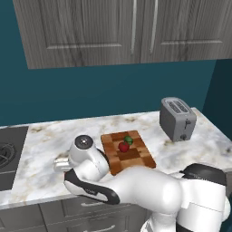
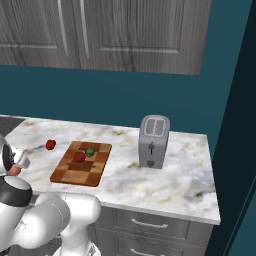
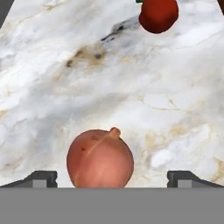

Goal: Place the avocado, onion, tomato, and bell pepper on the cutting board.

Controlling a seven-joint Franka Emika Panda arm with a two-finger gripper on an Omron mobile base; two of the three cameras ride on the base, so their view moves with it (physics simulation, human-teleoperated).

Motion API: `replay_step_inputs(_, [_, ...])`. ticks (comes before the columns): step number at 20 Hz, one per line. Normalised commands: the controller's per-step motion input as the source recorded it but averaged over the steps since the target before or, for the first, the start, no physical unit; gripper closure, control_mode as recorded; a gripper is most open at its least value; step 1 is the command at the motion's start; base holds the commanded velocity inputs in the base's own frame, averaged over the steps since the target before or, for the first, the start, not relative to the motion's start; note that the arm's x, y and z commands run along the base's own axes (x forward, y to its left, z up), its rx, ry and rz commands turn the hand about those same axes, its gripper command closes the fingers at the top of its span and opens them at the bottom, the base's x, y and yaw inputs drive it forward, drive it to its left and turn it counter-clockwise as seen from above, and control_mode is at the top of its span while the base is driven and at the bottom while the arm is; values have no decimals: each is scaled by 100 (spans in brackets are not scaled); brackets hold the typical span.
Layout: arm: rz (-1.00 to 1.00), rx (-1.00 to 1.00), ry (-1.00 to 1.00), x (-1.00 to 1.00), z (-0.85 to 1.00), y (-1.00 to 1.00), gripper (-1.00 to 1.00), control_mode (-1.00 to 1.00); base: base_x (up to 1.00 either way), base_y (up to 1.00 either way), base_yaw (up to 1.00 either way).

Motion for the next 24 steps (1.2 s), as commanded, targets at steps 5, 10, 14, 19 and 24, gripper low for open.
replay_step_inputs(5, [-4,1,0,18,-20,25,-100,-100,0,0,0])
replay_step_inputs(10, [-5,2,1,15,-19,23,-100,-100,0,0,0])
replay_step_inputs(14, [-5,2,3,5,-31,10,-100,-100,0,0,0])
replay_step_inputs(19, [-4,-1,10,0,-39,0,100,-100,0,0,0])
replay_step_inputs(24, [0,0,1,1,0,0,100,-100,0,0,0])
